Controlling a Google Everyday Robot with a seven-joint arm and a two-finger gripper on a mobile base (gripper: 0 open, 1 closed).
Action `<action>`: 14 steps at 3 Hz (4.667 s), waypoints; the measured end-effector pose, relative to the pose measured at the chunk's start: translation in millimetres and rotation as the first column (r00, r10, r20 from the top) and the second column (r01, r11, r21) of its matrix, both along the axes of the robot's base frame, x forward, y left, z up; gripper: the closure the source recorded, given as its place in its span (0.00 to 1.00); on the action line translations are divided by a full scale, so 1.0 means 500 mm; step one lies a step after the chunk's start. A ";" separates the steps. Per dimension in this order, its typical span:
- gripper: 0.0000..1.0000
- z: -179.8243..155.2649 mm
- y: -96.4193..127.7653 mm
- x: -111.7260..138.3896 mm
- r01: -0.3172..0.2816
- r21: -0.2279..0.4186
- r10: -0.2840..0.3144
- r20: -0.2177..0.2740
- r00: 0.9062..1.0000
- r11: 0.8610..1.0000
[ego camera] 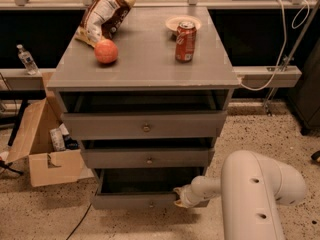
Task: Open bottom drawer
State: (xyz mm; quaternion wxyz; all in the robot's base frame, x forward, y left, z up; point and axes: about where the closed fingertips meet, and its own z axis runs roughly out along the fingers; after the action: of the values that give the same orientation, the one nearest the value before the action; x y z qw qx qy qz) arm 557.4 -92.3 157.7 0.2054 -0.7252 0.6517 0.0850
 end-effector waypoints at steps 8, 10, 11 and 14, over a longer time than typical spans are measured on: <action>0.34 0.001 0.006 -0.052 -0.028 0.068 0.026 0.028 0.999 0.997; 0.00 0.001 0.006 -0.074 -0.044 0.075 0.043 0.013 0.999 0.996; 0.00 0.005 0.001 -0.109 -0.040 0.083 0.041 -0.013 0.999 0.996; 0.70 0.007 -0.020 -0.187 0.022 0.061 -0.016 -0.093 0.995 0.998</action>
Offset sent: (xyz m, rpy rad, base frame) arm -0.0928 -0.0122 0.0057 0.2365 -0.1238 0.0061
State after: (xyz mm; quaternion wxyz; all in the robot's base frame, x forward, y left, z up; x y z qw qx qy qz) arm 464.0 -102.3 161.0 0.1979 -0.7076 0.6644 0.1368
